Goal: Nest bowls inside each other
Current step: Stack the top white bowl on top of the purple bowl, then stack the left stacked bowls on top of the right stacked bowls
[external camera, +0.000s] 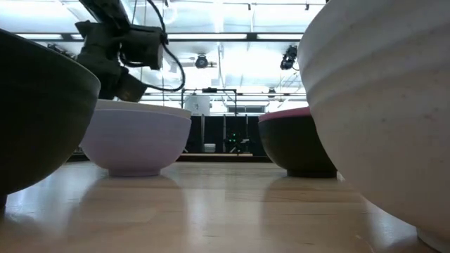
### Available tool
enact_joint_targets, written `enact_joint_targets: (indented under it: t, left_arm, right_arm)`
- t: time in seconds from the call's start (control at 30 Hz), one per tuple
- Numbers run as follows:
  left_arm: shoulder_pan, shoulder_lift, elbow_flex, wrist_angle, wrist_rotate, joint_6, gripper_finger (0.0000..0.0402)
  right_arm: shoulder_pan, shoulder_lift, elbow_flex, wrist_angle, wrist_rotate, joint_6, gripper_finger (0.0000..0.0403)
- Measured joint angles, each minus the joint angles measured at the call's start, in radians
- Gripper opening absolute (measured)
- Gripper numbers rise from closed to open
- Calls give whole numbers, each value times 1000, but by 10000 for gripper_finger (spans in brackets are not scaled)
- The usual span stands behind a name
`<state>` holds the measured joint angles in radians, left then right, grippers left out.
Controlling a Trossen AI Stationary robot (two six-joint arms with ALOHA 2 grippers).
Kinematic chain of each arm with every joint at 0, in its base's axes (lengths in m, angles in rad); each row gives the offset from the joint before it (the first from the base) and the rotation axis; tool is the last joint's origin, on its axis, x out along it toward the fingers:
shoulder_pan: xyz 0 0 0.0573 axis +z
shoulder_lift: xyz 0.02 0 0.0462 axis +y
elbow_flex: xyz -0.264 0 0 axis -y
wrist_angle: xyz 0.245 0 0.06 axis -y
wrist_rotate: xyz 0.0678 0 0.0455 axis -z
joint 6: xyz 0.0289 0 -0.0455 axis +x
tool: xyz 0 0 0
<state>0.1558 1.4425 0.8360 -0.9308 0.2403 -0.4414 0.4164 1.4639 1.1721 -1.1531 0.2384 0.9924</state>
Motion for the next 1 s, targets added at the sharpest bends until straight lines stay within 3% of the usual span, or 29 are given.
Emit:
enact_joint_targets:
  t: [0.57,0.8,1.0]
  left_arm:
    - [49,2,1,325,57,30,51]
    - [124,-1,6,318,57,60,55]
    - [149,-3,126,159,64,85,63]
  right_arm:
    - [-1,0,0,9,42,-7,104]
    - [-2,0,0,27,51,-19,104]
    - [-2,0,0,27,57,-23,104]
